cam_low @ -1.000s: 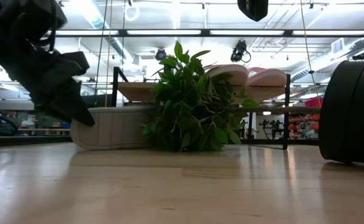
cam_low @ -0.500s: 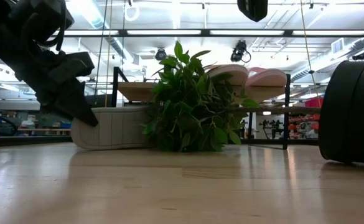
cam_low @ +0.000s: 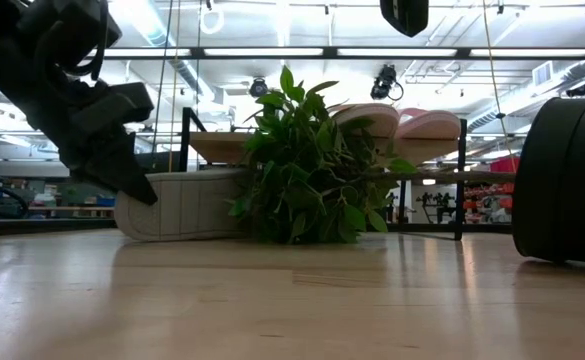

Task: Pick and place slides into the shelf
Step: Put the bottom gray slides on the shelf

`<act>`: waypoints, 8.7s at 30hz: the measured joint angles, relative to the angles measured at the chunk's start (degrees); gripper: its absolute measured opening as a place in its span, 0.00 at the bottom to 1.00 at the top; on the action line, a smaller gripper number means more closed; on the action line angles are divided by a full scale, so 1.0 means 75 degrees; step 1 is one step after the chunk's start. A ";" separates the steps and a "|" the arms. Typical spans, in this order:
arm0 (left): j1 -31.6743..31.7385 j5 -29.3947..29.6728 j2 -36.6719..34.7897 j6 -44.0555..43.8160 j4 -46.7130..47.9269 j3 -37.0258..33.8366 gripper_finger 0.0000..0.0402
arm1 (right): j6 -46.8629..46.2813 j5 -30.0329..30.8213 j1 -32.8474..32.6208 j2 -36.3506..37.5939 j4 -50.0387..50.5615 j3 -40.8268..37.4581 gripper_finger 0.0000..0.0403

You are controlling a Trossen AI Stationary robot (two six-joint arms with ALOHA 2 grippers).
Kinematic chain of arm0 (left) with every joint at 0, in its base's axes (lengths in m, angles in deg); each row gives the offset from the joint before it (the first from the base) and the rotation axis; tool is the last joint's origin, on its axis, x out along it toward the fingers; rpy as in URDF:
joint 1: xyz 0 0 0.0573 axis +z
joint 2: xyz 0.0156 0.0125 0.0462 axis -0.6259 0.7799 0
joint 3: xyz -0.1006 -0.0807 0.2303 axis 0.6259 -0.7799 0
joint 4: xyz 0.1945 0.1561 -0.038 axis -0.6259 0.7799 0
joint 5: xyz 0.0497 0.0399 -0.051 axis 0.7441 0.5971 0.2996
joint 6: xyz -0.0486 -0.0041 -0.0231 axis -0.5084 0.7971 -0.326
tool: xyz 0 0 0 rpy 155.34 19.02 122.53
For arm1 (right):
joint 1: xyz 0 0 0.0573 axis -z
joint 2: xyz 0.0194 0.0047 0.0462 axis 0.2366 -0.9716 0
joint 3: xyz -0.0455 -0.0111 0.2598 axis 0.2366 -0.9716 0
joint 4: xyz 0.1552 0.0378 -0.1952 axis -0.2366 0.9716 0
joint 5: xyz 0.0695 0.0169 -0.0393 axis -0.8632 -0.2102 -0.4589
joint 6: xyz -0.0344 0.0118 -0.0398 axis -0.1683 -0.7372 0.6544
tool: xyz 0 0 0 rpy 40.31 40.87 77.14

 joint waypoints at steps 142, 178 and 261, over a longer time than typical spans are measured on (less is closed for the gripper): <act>0.0431 0.0180 0.3298 -0.1447 1.1663 1.2896 0.14 | 0.2904 -0.0122 -0.0079 0.3287 0.2169 0.0003 0.03; 0.3220 -0.0691 0.4811 0.0810 1.1640 1.3752 0.14 | 0.3333 0.0047 0.0232 0.3287 0.2634 0.0003 0.03; 0.4491 -0.0455 -0.0447 0.0999 0.9979 0.7689 0.14 | 0.1544 -0.0755 0.2571 0.2171 0.1365 0.0003 0.03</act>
